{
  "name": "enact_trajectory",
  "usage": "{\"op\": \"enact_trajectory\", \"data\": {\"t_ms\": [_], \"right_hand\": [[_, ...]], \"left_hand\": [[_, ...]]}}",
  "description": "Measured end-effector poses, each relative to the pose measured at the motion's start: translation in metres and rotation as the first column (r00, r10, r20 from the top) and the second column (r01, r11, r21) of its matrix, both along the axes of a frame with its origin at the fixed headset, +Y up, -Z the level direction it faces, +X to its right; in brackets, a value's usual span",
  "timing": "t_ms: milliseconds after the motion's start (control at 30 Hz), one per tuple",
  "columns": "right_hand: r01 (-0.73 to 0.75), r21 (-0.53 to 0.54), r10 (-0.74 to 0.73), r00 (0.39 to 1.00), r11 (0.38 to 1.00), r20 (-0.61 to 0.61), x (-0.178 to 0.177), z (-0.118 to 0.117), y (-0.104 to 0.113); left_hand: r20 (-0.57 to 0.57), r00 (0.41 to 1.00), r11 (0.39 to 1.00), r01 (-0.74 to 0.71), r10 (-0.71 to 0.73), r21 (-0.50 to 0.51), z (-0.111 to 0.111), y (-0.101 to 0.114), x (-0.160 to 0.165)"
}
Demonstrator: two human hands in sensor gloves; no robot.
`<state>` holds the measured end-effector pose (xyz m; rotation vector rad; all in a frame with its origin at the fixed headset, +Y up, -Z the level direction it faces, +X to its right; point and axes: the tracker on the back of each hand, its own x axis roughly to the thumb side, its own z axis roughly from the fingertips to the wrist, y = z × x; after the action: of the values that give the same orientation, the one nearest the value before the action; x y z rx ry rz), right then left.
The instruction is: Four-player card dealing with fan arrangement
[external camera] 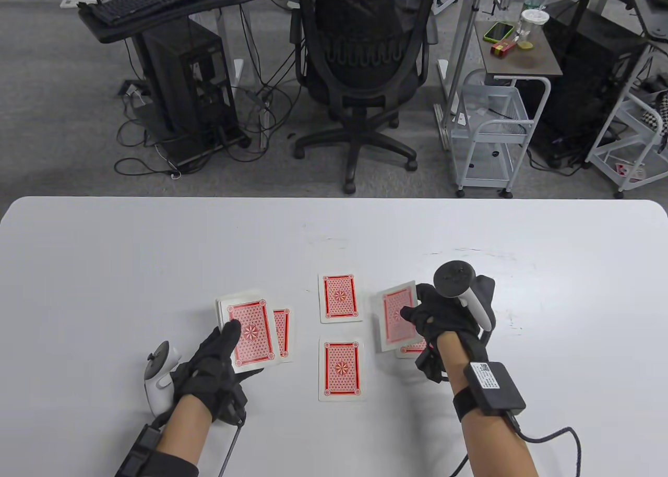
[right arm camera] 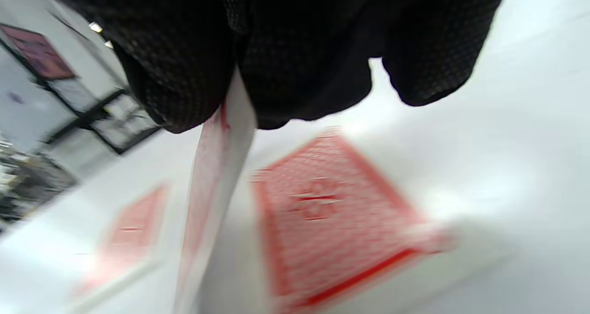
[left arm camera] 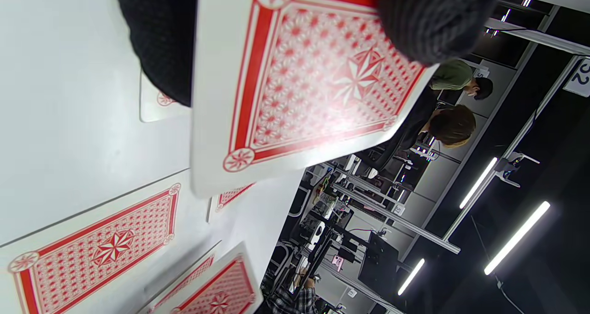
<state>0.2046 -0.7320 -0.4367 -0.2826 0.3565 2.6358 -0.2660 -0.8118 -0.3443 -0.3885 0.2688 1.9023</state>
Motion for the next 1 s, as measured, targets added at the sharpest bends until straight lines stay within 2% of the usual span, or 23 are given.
{"op": "enact_trajectory", "data": {"t_ms": [200,300,467,567,633,667,733,833,933,1000], "right_hand": [[-0.285,-0.06,0.288,0.956,0.957,0.05,0.01,-0.007,-0.026],[-0.339,-0.037,0.341,0.939,0.94,0.053,0.009,-0.005,-0.023],[-0.182,0.085,0.182,0.983,0.98,0.006,-0.009,0.01,0.011],[0.049,0.156,-0.034,0.995,0.987,-0.095,-0.044,0.027,0.031],[0.216,0.164,-0.183,0.964,0.963,-0.193,-0.075,0.04,0.036],[0.316,0.15,-0.267,0.923,0.937,-0.278,-0.096,0.047,0.035],[0.418,0.113,-0.354,0.862,0.901,-0.364,-0.126,0.057,0.03],[0.484,0.082,-0.411,0.81,0.871,-0.418,-0.156,0.066,0.015],[0.506,0.057,-0.444,0.8,0.861,-0.403,-0.171,0.072,0.003],[0.51,0.112,-0.451,0.828,0.853,-0.333,-0.171,0.074,0.0]], "left_hand": [[-0.015,1.0,1.0,0.009,-0.009,-0.004,0.002,0.001,-0.004],[-0.02,1.0,1.0,0.011,-0.011,-0.007,0.002,0.001,-0.005],[-0.013,1.0,1.0,0.011,-0.011,0.001,0.002,0.002,-0.001],[0.005,1.0,1.0,0.01,-0.01,0.011,0.003,0.005,0.007],[0.02,1.0,1.0,0.006,-0.006,0.022,0.004,0.006,0.014],[0.033,0.999,1.0,0.007,-0.007,0.025,0.005,0.007,0.019],[0.076,0.997,1.0,0.007,-0.009,0.029,0.007,0.007,0.027],[0.115,0.993,0.999,0.016,-0.02,0.034,0.01,0.009,0.039],[0.145,0.988,0.997,0.048,-0.055,0.054,0.013,0.011,0.049],[0.127,0.989,0.996,0.071,-0.077,0.053,0.016,0.012,0.052]]}}
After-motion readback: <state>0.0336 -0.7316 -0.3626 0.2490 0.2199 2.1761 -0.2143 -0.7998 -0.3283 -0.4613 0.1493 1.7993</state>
